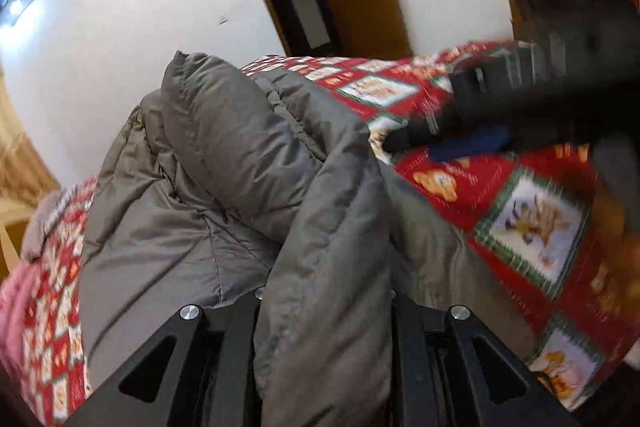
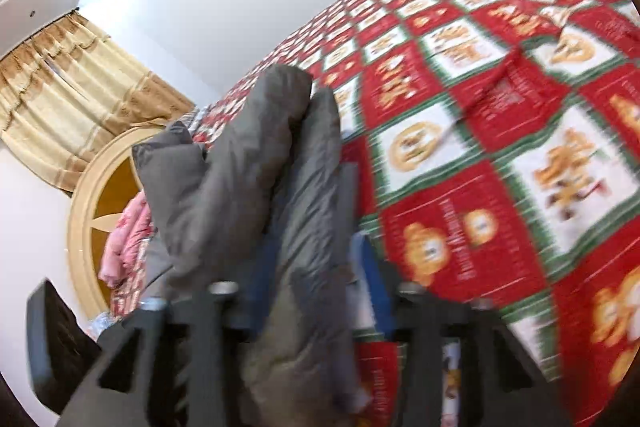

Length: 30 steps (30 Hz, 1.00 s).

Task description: Fold large clothes

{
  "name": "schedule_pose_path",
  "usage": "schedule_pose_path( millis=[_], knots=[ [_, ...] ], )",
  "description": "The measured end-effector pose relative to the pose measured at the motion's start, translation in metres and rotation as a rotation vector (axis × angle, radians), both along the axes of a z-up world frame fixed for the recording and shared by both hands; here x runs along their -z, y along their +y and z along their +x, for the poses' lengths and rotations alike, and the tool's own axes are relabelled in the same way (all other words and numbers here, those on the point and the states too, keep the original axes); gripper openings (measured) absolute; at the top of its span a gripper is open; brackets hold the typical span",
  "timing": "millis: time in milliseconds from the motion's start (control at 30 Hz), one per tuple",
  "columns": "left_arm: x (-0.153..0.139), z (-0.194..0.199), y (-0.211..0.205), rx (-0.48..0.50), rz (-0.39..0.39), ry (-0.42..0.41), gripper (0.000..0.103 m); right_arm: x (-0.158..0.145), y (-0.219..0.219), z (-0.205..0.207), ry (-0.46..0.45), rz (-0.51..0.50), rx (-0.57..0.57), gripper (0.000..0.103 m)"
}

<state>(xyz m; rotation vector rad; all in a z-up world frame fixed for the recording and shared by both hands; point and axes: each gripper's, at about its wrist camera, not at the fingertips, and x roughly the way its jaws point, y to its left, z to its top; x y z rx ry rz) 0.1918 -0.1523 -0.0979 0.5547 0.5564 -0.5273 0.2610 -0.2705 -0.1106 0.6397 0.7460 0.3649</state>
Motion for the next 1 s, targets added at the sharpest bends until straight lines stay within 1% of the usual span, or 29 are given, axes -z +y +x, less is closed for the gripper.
schedule_pose_path(
  millis=[100, 133, 167, 200, 233, 267, 300, 333, 400, 500, 600, 633, 700, 733, 767, 800, 900, 1000],
  knots=[
    [0.012, -0.004, -0.009, 0.025, 0.036, -0.024, 0.017, -0.011, -0.007, 0.002, -0.029, -0.039, 0.004, 0.060],
    [0.016, -0.004, -0.010, 0.036, 0.049, -0.035, 0.017, -0.015, -0.009, 0.003, -0.040, -0.040, -0.007, 0.060],
    [0.021, -0.006, -0.010, 0.045, 0.066, -0.048, 0.017, -0.015, -0.010, 0.011, -0.043, -0.036, -0.017, 0.063],
    [0.025, -0.007, -0.012, 0.053, 0.082, -0.061, 0.017, -0.016, -0.014, 0.014, -0.048, -0.027, -0.036, 0.068],
    [0.027, -0.008, -0.013, 0.058, 0.090, -0.069, 0.017, -0.016, -0.012, 0.020, -0.052, -0.020, -0.052, 0.071],
    [0.030, -0.010, -0.014, 0.061, 0.095, -0.073, 0.015, -0.018, -0.009, 0.025, -0.064, -0.016, -0.076, 0.078],
    [0.032, -0.011, -0.014, 0.065, 0.097, -0.074, 0.015, -0.019, -0.007, 0.026, -0.075, -0.016, -0.093, 0.081],
    [0.033, -0.012, -0.014, 0.068, 0.100, -0.075, 0.015, -0.022, -0.004, 0.030, -0.089, -0.022, -0.113, 0.082],
    [0.034, -0.014, -0.007, 0.074, 0.102, -0.073, 0.015, -0.031, 0.006, 0.041, -0.112, -0.039, -0.163, 0.090],
    [0.028, -0.014, -0.005, 0.077, 0.078, -0.059, 0.015, -0.034, 0.023, 0.056, -0.110, -0.083, -0.253, 0.091],
    [0.022, -0.018, 0.001, 0.083, 0.061, -0.056, 0.015, -0.026, 0.036, 0.072, -0.075, -0.104, -0.324, 0.091],
    [0.020, -0.016, 0.003, 0.084, 0.057, -0.055, 0.015, -0.023, 0.037, 0.075, -0.065, -0.114, -0.331, 0.086],
    [0.019, -0.016, 0.003, 0.086, 0.052, -0.053, 0.015, -0.016, 0.040, 0.081, -0.056, -0.144, -0.333, 0.042],
    [0.019, -0.015, 0.003, 0.087, 0.047, -0.048, 0.015, -0.011, 0.037, 0.084, -0.038, -0.149, -0.316, 0.038],
    [0.018, -0.015, 0.004, 0.088, 0.041, -0.043, 0.016, -0.004, 0.031, 0.086, -0.017, -0.121, -0.302, 0.031],
    [0.017, -0.015, 0.005, 0.089, 0.037, -0.040, 0.016, 0.001, 0.026, 0.087, -0.003, -0.102, -0.286, 0.026],
    [0.014, -0.018, 0.008, 0.092, 0.022, -0.033, 0.019, 0.017, 0.015, 0.086, 0.031, -0.060, -0.257, 0.025],
    [0.005, -0.024, 0.017, 0.118, 0.001, 0.020, 0.023, 0.038, 0.009, 0.081, 0.077, 0.008, -0.240, 0.023]
  ],
)
